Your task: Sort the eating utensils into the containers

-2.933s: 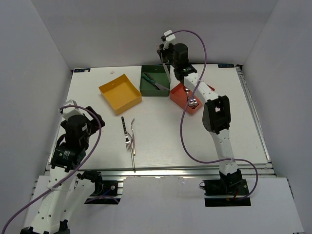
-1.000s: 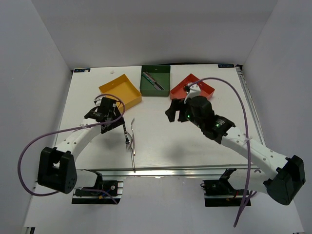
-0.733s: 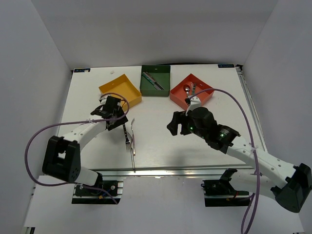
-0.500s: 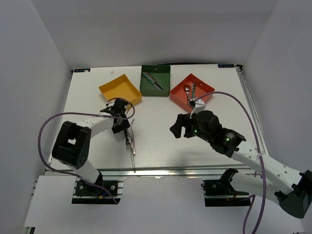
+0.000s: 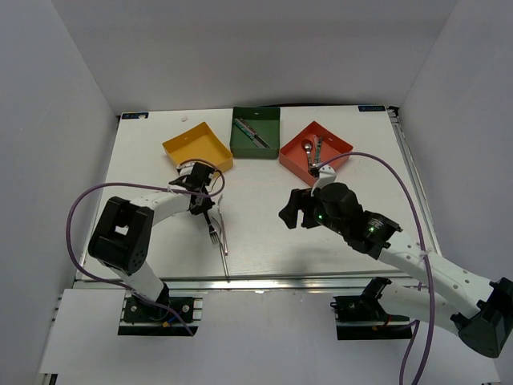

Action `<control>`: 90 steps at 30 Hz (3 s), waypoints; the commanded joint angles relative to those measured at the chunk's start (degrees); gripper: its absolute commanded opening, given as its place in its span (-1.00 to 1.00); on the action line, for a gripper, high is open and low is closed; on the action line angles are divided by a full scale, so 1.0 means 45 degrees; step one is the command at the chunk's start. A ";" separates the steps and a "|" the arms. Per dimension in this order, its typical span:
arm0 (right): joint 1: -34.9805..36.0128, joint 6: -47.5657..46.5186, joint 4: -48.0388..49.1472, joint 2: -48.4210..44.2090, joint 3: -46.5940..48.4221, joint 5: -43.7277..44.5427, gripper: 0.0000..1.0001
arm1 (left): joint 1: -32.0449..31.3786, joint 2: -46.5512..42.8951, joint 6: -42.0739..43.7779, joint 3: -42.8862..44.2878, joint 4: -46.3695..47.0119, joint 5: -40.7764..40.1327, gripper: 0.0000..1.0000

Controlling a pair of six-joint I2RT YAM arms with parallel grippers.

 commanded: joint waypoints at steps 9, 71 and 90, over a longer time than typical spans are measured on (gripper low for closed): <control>0.0182 0.0154 0.0505 0.0339 0.0080 -0.0064 0.65 | -0.0727 -0.1612 0.0186 0.0486 -0.2004 -0.0540 -1.00; 0.0221 -0.0100 -0.0901 0.0203 -0.0701 0.0795 0.68 | -0.7478 -0.6400 -0.4633 -0.1934 -0.1379 -0.4659 0.80; 0.0221 -0.0022 -0.0531 0.0183 -0.1033 0.0561 0.67 | -1.1469 -0.5482 -0.9713 -0.3006 -0.4251 -0.6537 0.30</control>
